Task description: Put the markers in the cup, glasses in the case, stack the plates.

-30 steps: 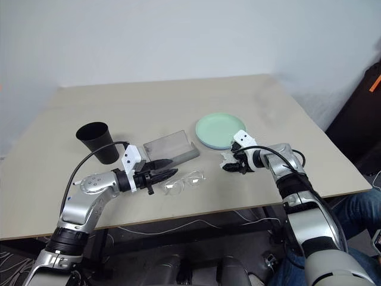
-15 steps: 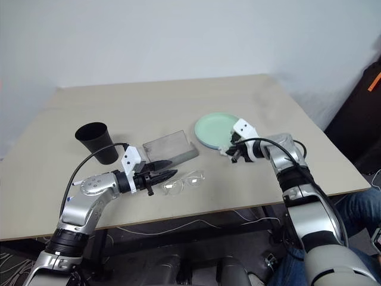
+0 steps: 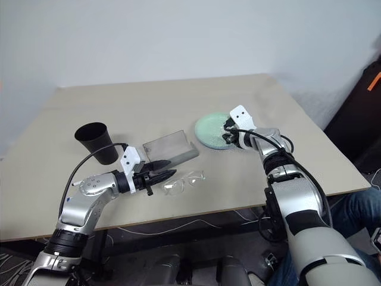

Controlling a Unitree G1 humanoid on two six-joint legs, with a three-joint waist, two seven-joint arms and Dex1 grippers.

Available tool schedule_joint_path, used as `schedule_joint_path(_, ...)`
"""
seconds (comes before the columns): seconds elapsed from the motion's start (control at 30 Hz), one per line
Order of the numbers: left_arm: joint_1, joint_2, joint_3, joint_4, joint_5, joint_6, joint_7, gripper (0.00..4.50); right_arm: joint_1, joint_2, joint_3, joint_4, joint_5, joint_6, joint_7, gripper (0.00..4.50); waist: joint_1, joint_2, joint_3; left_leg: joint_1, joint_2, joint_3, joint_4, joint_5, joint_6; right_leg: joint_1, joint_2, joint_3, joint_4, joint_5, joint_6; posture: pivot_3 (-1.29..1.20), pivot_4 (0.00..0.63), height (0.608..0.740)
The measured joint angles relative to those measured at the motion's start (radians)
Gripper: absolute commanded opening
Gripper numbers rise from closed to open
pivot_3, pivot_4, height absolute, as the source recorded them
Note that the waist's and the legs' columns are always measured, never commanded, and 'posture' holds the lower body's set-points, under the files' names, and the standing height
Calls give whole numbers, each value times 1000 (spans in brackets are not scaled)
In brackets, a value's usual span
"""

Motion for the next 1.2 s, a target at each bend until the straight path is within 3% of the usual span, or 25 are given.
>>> schedule_joint_path(0.23, 18, 11, 0, -8, 2, 0, 5, 1754, 1, -15, -16, -21, 1, -73, 42, 2772, 0, 0, 0, 0, 2, 0, 0, 0, 0, -1, 1, -1, 1, 0, 0, 0, 0, 721)
schedule_joint_path(0.33, 9, 30, -2, -4, 14, 0, -6, 1754, 37, -32, -23, -101, 21, -86, 146, 2772, 3, 0, 0, 0, 2, 0, 1, 0, 0, -1, 1, -1, 0, 0, 0, 0, 0, 721)
schedule_joint_path(0.5, -101, 68, -20, 78, 21, 1, -90, 1754, 241, -79, 35, -378, 36, -86, 362, 2772, 5, -1, 0, 0, 2, 0, 3, 0, 1, 0, 0, -3, 0, -1, 3, 0, 0, 721)
schedule_joint_path(0.6, -185, 111, -62, 156, 47, 8, -183, 1754, 360, -107, 97, -506, 8, -102, 408, 2772, 4, -1, 0, 0, 3, 1, 3, 0, 1, -1, 0, -3, 0, -2, 6, 0, 0, 721)
schedule_joint_path(0.83, -430, 126, -241, 383, 169, 4, -400, 1754, 402, -78, 112, -648, 26, -28, 393, 2772, 2, -1, 0, 0, 7, 2, 5, 0, 0, -1, 0, -6, 0, 2, 4, 0, 0, 721)
schedule_joint_path(1.0, -535, 83, -321, 559, 266, -48, -479, 1754, 455, -63, 111, -713, 32, 3, 361, 2772, 5, -1, 0, -1, 8, 2, 6, -1, 0, -2, -1, -6, -1, 2, 4, 0, 0, 721)
schedule_joint_path(1.2, -618, 12, -341, 681, 303, -58, -553, 1754, 514, -52, 110, -792, 48, 30, 323, 2772, 4, -2, 0, -16, 8, 1, 13, -1, 2, -14, -1, -4, 0, 6, 3, 0, 0, 721)
